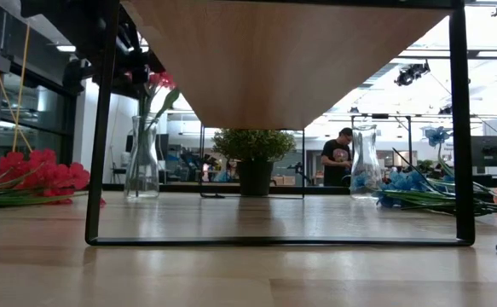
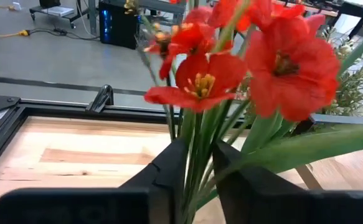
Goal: Pick and place flowers into a vace then onto a shelf
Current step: Put the right orange flowers into the left transparent vase, then put the orange flowers into the left transparent vase
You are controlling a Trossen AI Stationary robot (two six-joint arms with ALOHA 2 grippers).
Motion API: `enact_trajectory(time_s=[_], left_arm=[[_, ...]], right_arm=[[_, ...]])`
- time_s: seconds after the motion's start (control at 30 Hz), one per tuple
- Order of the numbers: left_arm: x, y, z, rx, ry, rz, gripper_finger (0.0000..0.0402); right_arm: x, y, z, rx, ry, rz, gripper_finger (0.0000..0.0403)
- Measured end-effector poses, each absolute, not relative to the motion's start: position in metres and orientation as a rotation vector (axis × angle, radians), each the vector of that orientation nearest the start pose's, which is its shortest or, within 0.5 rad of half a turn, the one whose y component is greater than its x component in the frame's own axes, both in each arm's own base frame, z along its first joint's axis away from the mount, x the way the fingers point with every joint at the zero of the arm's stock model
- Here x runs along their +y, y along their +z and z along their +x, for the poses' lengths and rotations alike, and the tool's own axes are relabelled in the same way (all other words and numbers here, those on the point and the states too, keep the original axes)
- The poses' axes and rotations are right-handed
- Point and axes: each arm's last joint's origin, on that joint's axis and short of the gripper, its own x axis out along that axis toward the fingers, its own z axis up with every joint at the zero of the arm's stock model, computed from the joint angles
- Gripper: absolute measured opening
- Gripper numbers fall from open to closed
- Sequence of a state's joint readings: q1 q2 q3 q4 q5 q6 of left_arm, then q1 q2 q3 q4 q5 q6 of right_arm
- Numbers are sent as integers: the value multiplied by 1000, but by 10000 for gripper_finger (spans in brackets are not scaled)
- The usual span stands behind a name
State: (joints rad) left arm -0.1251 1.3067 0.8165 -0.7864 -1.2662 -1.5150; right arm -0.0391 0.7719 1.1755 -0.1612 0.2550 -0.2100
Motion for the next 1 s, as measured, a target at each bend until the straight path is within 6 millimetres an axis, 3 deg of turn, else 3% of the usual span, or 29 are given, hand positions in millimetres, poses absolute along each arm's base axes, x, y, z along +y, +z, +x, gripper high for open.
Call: enact_trajectory(time_s=[0.37,0.57,1.0], left_arm=[[-1,230,214,184,1319,-460,227],[-11,240,206,235,1226,-453,276],[-45,259,185,360,907,-564,332]], right_arm=[[-12,462,125,-210,-317,-181,236],[-12,462,125,-210,-317,-181,236],[-12,462,125,-210,-317,-182,236]])
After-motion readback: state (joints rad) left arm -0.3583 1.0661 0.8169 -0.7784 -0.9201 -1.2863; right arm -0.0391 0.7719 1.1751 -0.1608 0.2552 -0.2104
